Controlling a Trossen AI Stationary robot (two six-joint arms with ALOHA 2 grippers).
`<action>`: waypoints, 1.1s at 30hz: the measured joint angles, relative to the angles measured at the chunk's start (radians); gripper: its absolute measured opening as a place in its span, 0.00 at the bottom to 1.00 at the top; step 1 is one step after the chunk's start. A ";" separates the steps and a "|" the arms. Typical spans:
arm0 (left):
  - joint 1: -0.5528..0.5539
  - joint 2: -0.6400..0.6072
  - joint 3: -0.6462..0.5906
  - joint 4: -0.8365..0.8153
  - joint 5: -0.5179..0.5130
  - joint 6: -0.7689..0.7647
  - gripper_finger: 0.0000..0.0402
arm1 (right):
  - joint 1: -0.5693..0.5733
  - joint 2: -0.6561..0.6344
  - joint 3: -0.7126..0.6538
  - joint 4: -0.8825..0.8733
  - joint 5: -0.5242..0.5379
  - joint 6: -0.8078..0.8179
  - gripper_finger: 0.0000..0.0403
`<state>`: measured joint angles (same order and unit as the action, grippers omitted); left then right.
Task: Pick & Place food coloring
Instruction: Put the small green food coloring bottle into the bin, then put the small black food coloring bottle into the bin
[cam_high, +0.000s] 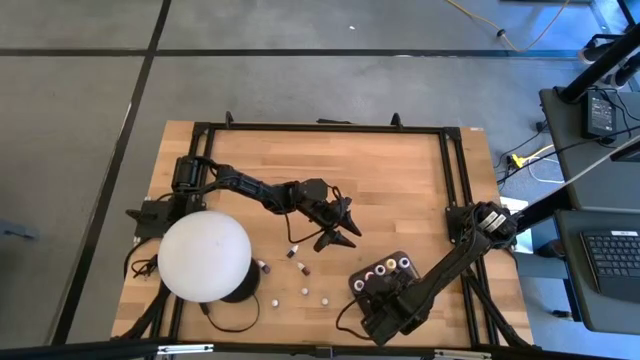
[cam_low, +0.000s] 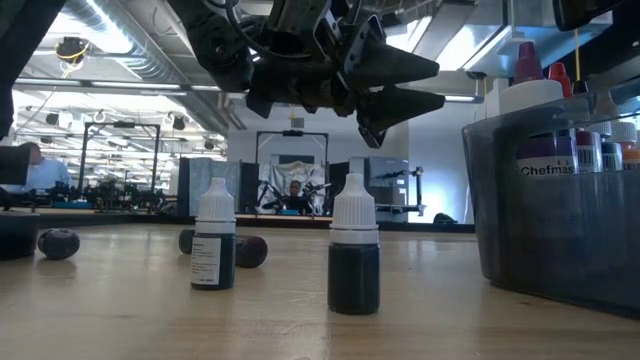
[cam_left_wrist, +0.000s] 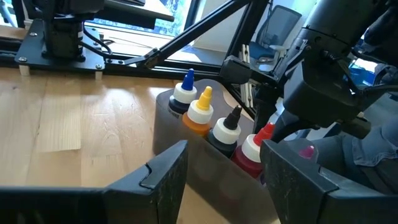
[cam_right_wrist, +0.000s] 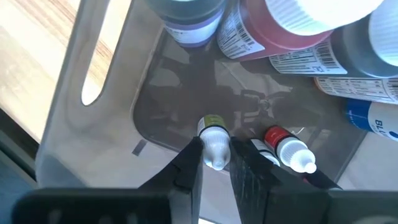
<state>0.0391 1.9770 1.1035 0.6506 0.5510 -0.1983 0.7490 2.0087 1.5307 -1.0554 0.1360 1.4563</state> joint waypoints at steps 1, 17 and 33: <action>0.000 0.000 0.000 0.000 0.000 0.000 0.49 | 0.000 0.000 0.000 0.000 0.000 0.000 0.20; 0.000 0.000 0.000 -0.005 0.000 -0.009 0.48 | 0.000 -0.006 0.010 -0.046 -0.031 -0.056 0.29; -0.034 -0.036 0.000 0.081 0.004 0.052 0.48 | 0.201 -0.308 0.023 -0.417 0.337 -0.105 0.29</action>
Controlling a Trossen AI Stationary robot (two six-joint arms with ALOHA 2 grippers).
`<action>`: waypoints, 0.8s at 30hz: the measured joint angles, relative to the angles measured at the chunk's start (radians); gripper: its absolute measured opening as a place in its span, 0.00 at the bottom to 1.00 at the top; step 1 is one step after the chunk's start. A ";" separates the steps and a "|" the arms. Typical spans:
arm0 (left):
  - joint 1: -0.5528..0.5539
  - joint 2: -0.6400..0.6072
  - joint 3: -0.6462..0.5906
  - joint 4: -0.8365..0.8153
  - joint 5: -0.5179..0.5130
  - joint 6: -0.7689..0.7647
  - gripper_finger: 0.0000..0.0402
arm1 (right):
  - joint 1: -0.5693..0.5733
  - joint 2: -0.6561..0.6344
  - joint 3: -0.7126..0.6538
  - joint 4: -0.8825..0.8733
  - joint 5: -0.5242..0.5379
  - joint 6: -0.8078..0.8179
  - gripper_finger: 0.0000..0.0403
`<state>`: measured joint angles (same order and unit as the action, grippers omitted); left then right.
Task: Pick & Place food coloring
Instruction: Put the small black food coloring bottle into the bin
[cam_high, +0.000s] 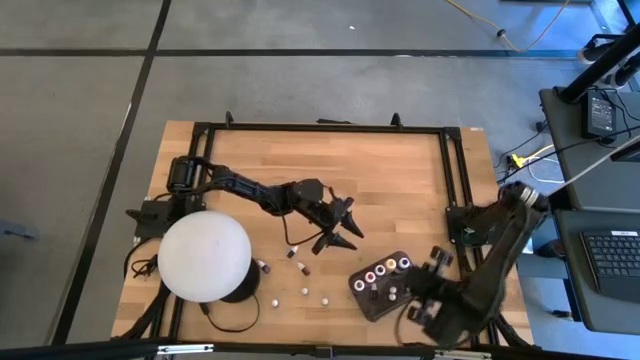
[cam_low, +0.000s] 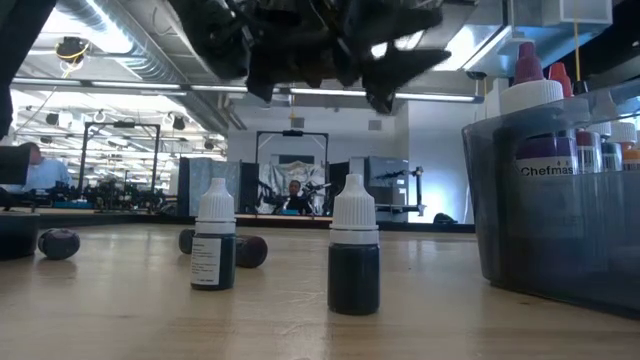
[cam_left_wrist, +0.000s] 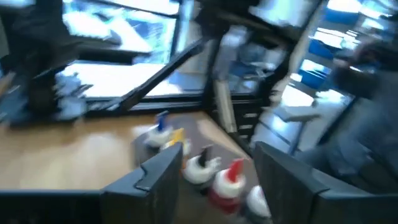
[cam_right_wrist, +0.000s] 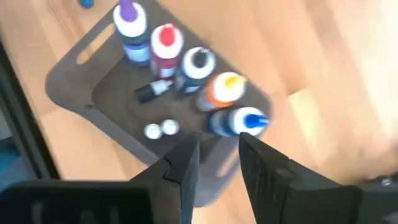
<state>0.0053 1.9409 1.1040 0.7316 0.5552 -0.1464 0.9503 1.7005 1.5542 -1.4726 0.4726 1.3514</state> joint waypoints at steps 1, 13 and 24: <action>-0.011 -0.001 0.000 0.001 0.001 0.023 0.48 | 0.009 -0.038 -0.031 0.001 0.016 0.000 0.29; -0.099 0.001 -0.001 -0.177 -0.001 -0.227 0.49 | 0.026 -0.538 -0.511 0.015 0.195 0.001 0.29; -0.085 0.001 0.000 -0.185 -0.037 -0.174 0.49 | 0.026 -0.747 -0.727 0.015 0.308 -0.001 0.29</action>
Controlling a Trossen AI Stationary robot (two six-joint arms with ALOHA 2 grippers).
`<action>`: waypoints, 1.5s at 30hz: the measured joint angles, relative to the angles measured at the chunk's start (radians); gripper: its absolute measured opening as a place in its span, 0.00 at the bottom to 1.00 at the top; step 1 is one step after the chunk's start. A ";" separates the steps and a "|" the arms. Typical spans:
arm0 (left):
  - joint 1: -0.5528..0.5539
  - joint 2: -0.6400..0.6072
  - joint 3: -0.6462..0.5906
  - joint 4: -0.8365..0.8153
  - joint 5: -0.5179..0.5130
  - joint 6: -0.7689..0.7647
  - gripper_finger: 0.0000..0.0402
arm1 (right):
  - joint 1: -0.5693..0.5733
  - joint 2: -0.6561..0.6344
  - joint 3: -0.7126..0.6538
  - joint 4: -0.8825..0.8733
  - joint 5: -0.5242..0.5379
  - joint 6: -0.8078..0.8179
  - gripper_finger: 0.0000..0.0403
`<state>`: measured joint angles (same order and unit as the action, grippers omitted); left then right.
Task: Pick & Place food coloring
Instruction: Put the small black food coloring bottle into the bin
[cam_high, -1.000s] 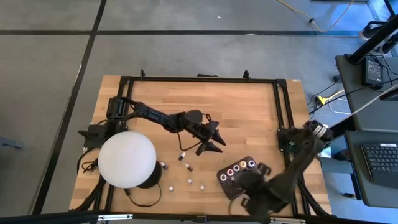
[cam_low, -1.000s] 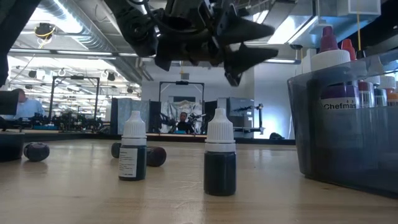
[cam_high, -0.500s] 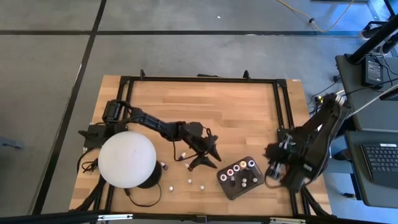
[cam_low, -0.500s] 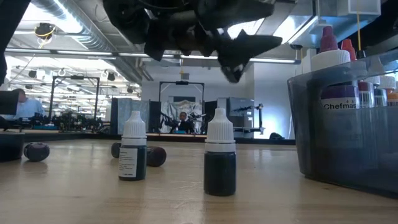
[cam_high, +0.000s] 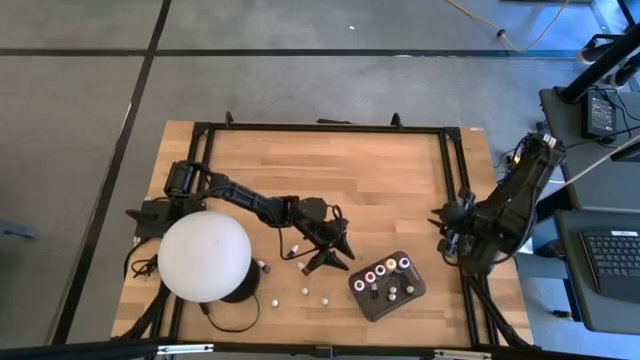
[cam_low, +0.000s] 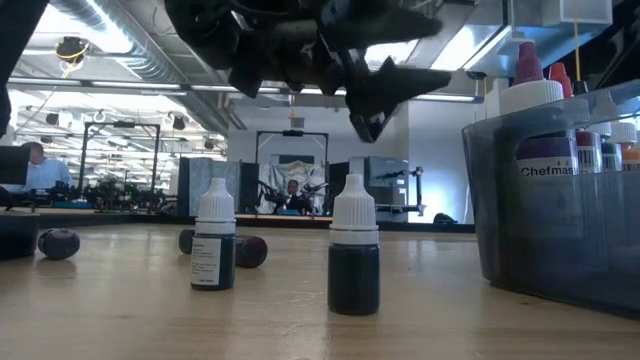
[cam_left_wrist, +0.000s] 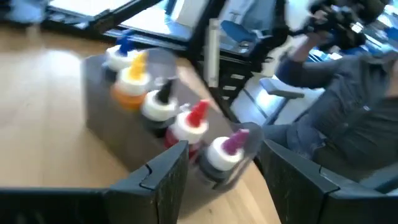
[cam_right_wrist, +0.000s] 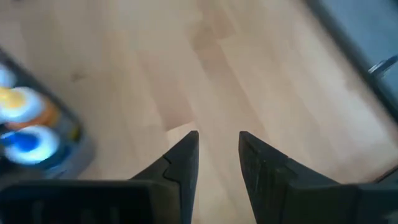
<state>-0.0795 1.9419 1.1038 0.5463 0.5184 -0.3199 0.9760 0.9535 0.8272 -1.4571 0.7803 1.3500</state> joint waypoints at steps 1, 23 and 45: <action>0.006 -0.001 0.000 -0.021 -0.009 -0.025 0.49 | 0.000 -0.004 -0.022 0.007 0.026 0.001 0.29; 0.012 -0.032 0.159 -1.182 -0.438 -0.408 0.48 | 0.000 -0.041 -0.164 0.055 0.076 0.007 0.29; -0.105 -0.032 0.158 -1.310 -0.501 -0.517 0.48 | 0.000 -0.040 -0.164 0.068 0.075 0.003 0.29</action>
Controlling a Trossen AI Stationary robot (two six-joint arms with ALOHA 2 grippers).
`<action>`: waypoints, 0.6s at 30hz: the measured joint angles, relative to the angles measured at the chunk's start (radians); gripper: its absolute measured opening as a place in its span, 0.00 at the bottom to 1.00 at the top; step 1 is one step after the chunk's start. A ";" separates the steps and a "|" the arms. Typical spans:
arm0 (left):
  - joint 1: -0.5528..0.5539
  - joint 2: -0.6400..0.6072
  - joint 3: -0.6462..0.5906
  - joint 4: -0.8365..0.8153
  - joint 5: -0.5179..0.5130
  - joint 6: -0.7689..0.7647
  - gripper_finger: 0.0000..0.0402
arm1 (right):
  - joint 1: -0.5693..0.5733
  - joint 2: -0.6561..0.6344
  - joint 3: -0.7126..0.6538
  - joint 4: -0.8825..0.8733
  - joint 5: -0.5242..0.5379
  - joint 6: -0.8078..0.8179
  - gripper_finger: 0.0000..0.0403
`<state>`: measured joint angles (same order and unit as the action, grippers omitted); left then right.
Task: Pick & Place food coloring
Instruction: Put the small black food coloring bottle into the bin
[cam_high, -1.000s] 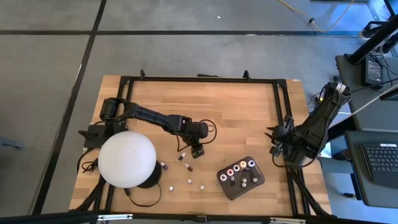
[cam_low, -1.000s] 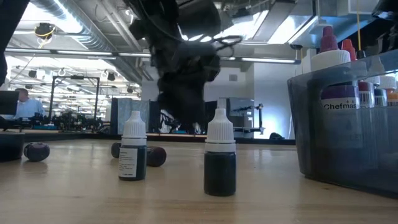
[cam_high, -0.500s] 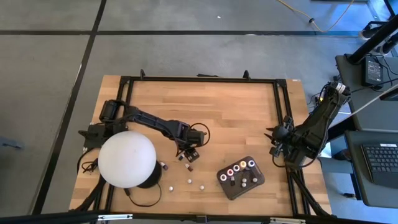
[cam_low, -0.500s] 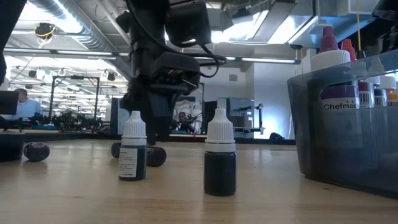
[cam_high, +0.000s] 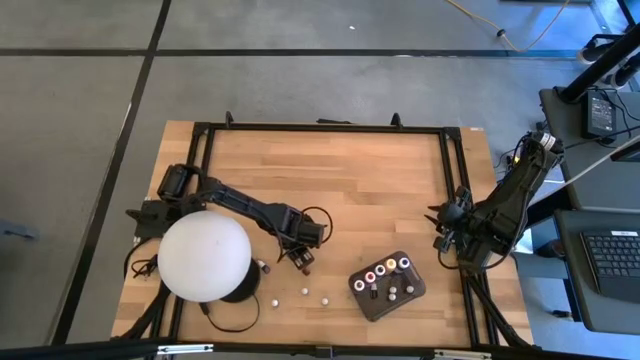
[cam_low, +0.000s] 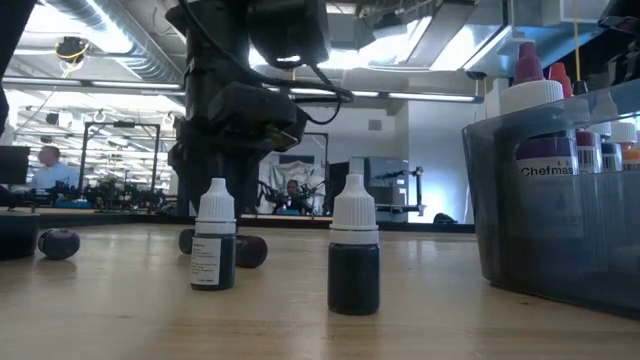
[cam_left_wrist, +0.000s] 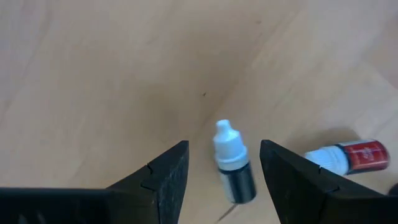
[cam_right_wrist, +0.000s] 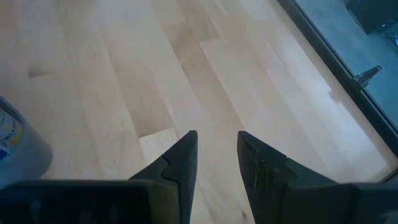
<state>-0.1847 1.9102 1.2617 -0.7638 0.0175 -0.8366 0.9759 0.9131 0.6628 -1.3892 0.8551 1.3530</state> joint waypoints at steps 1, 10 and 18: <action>-0.005 0.000 0.000 0.008 0.000 0.002 0.48 | 0.000 0.000 0.000 0.000 0.000 0.000 0.29; -0.046 0.001 0.000 0.061 -0.008 0.075 0.48 | 0.000 0.000 0.000 0.000 -0.001 0.000 0.29; -0.063 0.023 0.000 0.037 -0.082 0.115 0.44 | 0.000 0.000 0.000 -0.001 -0.001 -0.004 0.29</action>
<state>-0.2479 1.9332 1.2617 -0.7264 -0.0640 -0.7211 0.9756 0.9134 0.6628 -1.3899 0.8543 1.3491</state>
